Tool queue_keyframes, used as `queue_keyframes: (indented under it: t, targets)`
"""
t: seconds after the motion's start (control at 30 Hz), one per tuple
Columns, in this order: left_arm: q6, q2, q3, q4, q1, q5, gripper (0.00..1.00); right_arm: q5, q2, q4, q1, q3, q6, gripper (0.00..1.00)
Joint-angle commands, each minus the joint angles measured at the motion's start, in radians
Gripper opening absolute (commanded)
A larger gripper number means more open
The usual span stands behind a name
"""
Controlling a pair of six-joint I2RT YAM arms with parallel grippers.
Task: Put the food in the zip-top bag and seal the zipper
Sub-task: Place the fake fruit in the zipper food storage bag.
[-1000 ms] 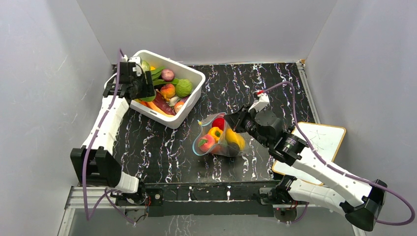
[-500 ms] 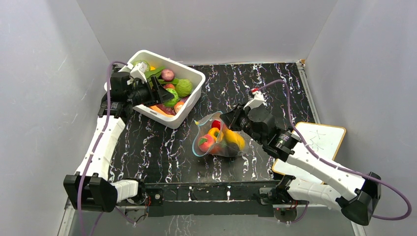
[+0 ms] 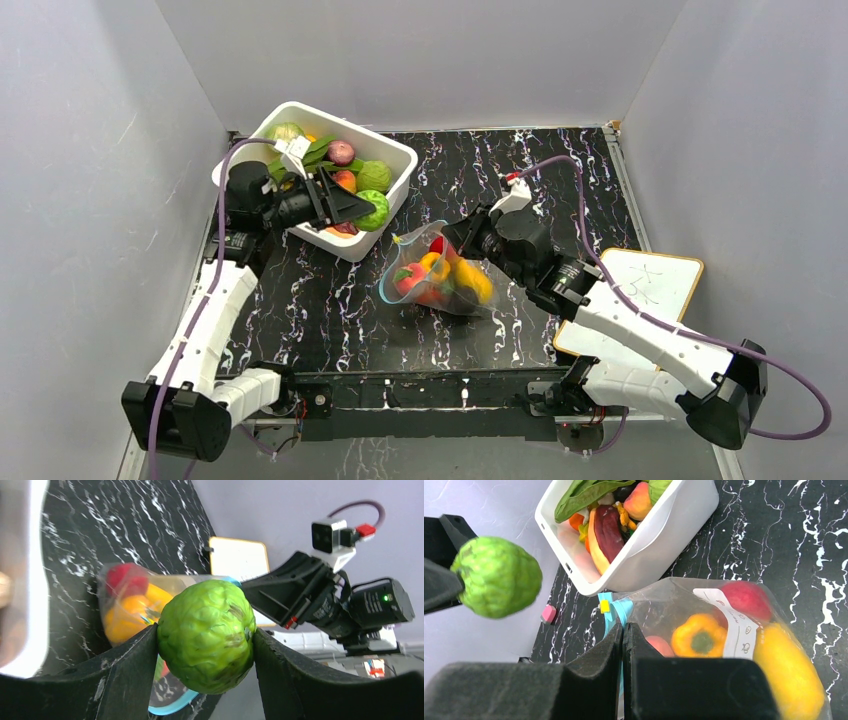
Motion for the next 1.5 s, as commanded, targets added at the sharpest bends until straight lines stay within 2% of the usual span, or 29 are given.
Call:
queue_keyframes:
  t: [0.0,0.33,0.63,1.0,1.07,1.17,1.27,1.47]
  targets:
    - [-0.059,-0.036,-0.036,0.054,-0.084,0.027,0.46,0.018,0.005,0.098,-0.004,0.069,0.003,0.0]
    - [-0.135,-0.002,-0.134,0.174,-0.259,-0.013,0.46,0.015,0.012,0.109,-0.004,0.077,-0.014,0.0]
    - [-0.107,0.042,-0.129,0.14,-0.285,-0.048,0.46,-0.076,-0.004,0.186,-0.004,0.041,-0.03,0.0]
    - [-0.108,0.097,-0.144,0.157,-0.325,-0.072,0.49,-0.116,-0.01,0.219,-0.004,0.025,-0.031,0.0]
    - [-0.105,0.105,-0.138,0.144,-0.333,-0.083,0.53,-0.114,-0.01,0.22,-0.004,0.023,-0.032,0.0]
    - [-0.098,0.103,-0.125,0.121,-0.342,-0.103,0.69,-0.106,-0.012,0.213,-0.004,0.024,-0.034,0.0]
    - [-0.09,0.09,-0.106,0.095,-0.345,-0.127,0.78,-0.1,-0.005,0.187,-0.004,0.03,-0.048,0.0]
    - [-0.033,0.03,-0.07,0.046,-0.345,-0.196,0.81,-0.135,0.002,0.133,-0.004,0.041,-0.129,0.0]
